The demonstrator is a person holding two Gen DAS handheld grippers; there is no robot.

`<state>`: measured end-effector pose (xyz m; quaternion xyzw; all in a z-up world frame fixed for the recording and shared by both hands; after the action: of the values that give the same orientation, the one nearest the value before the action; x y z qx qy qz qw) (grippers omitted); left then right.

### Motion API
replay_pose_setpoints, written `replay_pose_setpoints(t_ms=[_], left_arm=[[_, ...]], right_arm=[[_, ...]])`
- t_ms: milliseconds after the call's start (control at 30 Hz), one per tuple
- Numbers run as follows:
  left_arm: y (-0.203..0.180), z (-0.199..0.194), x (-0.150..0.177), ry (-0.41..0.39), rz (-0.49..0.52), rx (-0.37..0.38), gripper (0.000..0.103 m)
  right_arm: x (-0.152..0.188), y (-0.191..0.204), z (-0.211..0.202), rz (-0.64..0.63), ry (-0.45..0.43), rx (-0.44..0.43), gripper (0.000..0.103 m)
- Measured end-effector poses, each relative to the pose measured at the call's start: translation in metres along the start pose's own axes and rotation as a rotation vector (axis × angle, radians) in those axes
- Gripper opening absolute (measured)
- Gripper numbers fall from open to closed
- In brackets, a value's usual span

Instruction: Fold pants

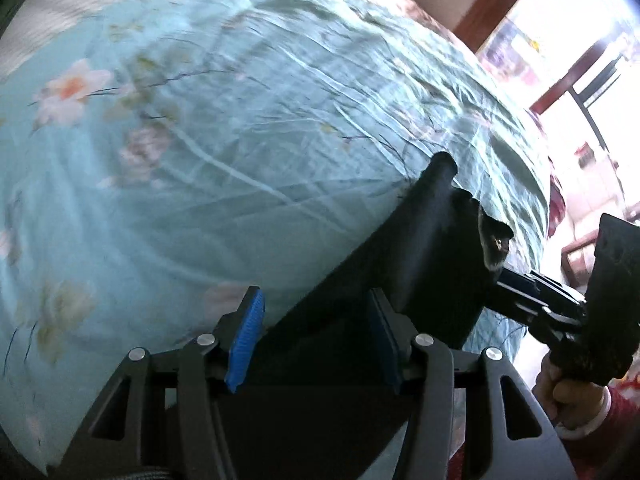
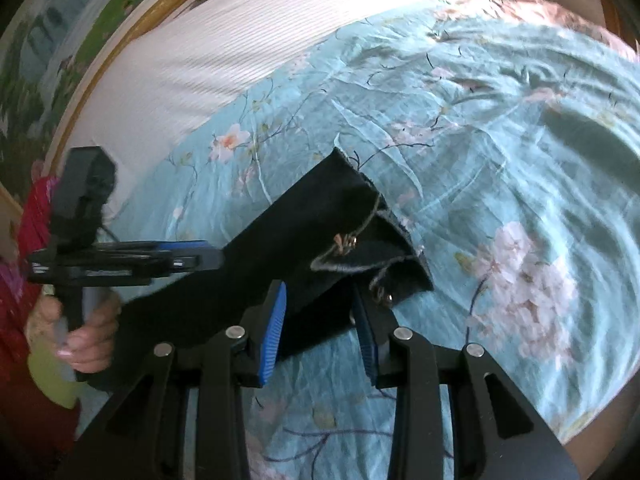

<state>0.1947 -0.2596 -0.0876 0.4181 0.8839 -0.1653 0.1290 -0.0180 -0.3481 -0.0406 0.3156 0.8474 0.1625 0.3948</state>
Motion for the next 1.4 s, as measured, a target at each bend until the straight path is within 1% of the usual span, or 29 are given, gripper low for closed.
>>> replay_pose_setpoints(t_ms=[100,133,167,200,233,267,300,433,500,567,633,667,700,733,767,867,967,1000,1100,1200,1233,1267,1300,1333,1367,1400], left_arm=[[-0.002,0.018,-0.006,0.037,0.015,0.001,0.052],[-0.003,0.022,-0.007,0.045,0.018,-0.001,0.046],[-0.005,0.022,-0.009,0.040,0.021,0.006,0.030],[-0.010,0.020,-0.011,0.031,0.030,0.020,0.022],[-0.013,0.016,-0.012,0.023,0.043,0.002,0.015],[-0.016,0.013,-0.013,0.018,0.057,-0.013,0.010],[-0.021,0.009,-0.014,0.013,0.074,-0.018,0.009],[-0.034,0.007,-0.014,0.018,0.119,-0.034,0.009],[-0.032,0.011,-0.012,0.033,0.116,-0.051,0.012],[-0.028,0.014,-0.014,0.043,0.100,-0.058,0.017],[-0.030,0.011,-0.019,0.035,0.103,-0.064,0.018],[-0.030,0.009,-0.020,0.032,0.110,-0.068,0.022],[-0.031,0.008,-0.023,0.028,0.118,-0.066,0.026],[-0.032,0.006,-0.024,0.026,0.122,-0.062,0.033],[-0.033,0.006,-0.026,0.023,0.128,-0.057,0.037],[-0.038,0.011,-0.035,0.031,0.147,-0.039,0.045],[-0.038,0.023,-0.041,0.051,0.148,-0.029,0.048],[-0.038,0.029,-0.043,0.060,0.141,-0.014,0.048],[-0.040,0.042,-0.048,0.077,0.123,0.061,0.048],[-0.043,0.050,-0.053,0.077,0.110,0.113,0.047],[-0.045,0.051,-0.054,0.073,0.114,0.129,0.041],[-0.047,0.052,-0.055,0.068,0.120,0.151,0.031],[-0.049,0.052,-0.056,0.064,0.119,0.166,0.027],[-0.050,0.051,-0.057,0.057,0.114,0.172,0.021],[-0.051,0.049,-0.057,0.043,0.111,0.182,0.014],[-0.052,0.047,-0.057,0.034,0.110,0.183,0.013]], right_arm=[[-0.003,-0.004,0.006,0.029,0.001,-0.023,0.036],[-0.004,-0.005,0.007,0.033,-0.003,-0.026,0.035],[-0.004,-0.006,0.007,0.030,-0.007,-0.027,0.034],[-0.005,-0.006,0.006,0.018,-0.015,-0.021,0.024],[-0.005,-0.007,0.004,0.010,-0.022,-0.014,0.010],[-0.006,-0.007,0.000,0.009,-0.029,-0.019,0.007],[-0.007,-0.005,-0.005,0.012,-0.034,-0.039,0.006],[-0.006,-0.001,-0.023,-0.011,-0.058,-0.064,0.006],[-0.001,-0.004,-0.019,-0.026,-0.033,-0.043,0.007],[0.002,-0.011,-0.015,-0.006,-0.025,-0.011,0.010],[0.003,-0.017,-0.018,0.015,-0.030,-0.009,0.019],[0.003,-0.019,-0.022,0.017,-0.040,-0.004,0.022],[0.004,-0.021,-0.024,0.020,-0.047,0.001,0.033],[0.004,-0.023,-0.027,0.027,-0.054,-0.002,0.039],[0.005,-0.024,-0.028,0.034,-0.052,-0.011,0.040],[0.009,-0.028,-0.021,0.057,-0.027,-0.021,0.040],[0.011,-0.031,-0.011,0.086,-0.004,-0.048,0.040],[0.011,-0.030,-0.009,0.090,-0.005,-0.055,0.040],[0.006,-0.028,-0.002,0.090,-0.003,-0.076,0.040],[0.001,-0.027,0.003,0.087,-0.013,-0.088,0.040],[0.001,-0.026,0.004,0.076,-0.016,-0.086,0.039],[0.001,-0.025,0.005,0.061,-0.020,-0.087,0.039],[0.001,-0.023,0.006,0.048,-0.022,-0.087,0.038],[0.002,-0.022,0.006,0.029,-0.025,-0.082,0.033],[0.002,-0.023,0.007,0.019,-0.024,-0.074,0.028],[0.002,-0.024,0.007,0.020,-0.022,-0.073,0.020]])
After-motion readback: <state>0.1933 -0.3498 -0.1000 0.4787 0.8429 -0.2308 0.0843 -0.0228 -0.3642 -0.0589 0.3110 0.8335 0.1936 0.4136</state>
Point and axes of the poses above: each gripper's, at about its wrist camera, not at the fingertips, and z roughly the way its jaws point, y to its left, x to its underside, the point moved 9 cm from there along z, roughly the way its jaws point, and after that the axes turned 11 degrees about z, right-handed, at the moved point
